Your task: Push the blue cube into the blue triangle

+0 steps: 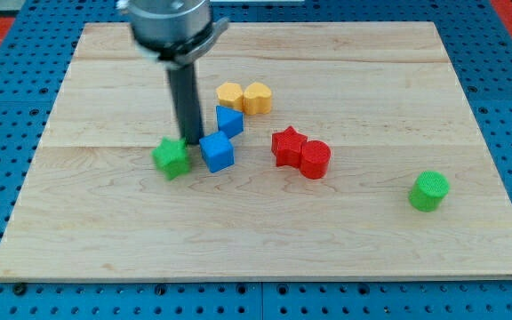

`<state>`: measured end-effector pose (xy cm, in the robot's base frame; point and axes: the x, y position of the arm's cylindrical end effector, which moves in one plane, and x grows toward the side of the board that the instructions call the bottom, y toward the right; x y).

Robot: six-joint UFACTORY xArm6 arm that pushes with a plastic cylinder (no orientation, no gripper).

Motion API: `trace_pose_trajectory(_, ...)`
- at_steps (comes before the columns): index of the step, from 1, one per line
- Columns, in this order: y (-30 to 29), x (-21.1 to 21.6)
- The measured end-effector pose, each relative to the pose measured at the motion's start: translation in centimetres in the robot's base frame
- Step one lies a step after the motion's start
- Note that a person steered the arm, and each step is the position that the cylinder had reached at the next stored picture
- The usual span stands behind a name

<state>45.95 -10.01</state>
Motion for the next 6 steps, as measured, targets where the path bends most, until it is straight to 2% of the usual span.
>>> trace_pose_trajectory(1,-0.4,4.5)
trace_pose_trajectory(2,4.7,2.2)
trace_pose_trajectory(3,4.6,-2.5)
trace_pose_trajectory(6,4.6,-2.9)
